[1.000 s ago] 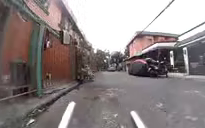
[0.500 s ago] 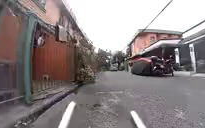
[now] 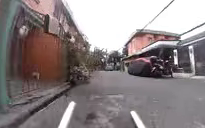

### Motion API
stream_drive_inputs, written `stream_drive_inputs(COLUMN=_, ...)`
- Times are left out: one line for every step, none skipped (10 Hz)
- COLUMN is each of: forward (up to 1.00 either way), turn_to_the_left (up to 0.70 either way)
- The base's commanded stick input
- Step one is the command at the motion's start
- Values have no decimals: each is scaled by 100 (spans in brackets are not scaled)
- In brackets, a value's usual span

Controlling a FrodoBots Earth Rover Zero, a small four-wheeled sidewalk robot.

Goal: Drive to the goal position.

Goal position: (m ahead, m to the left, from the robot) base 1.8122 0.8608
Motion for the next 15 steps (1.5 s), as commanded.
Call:
stream_drive_inputs(forward=85, turn_to_the_left=0)
stream_drive_inputs(forward=85, turn_to_the_left=0)
stream_drive_inputs(forward=85, turn_to_the_left=0)
stream_drive_inputs(forward=85, turn_to_the_left=0)
stream_drive_inputs(forward=85, turn_to_the_left=0)
stream_drive_inputs(forward=85, turn_to_the_left=0)
stream_drive_inputs(forward=85, turn_to_the_left=0)
stream_drive_inputs(forward=85, turn_to_the_left=0)
stream_drive_inputs(forward=85, turn_to_the_left=0)
stream_drive_inputs(forward=85, turn_to_the_left=0)
stream_drive_inputs(forward=85, turn_to_the_left=0)
stream_drive_inputs(forward=85, turn_to_the_left=0)
stream_drive_inputs(forward=85, turn_to_the_left=0)
stream_drive_inputs(forward=85, turn_to_the_left=0)
stream_drive_inputs(forward=85, turn_to_the_left=0)
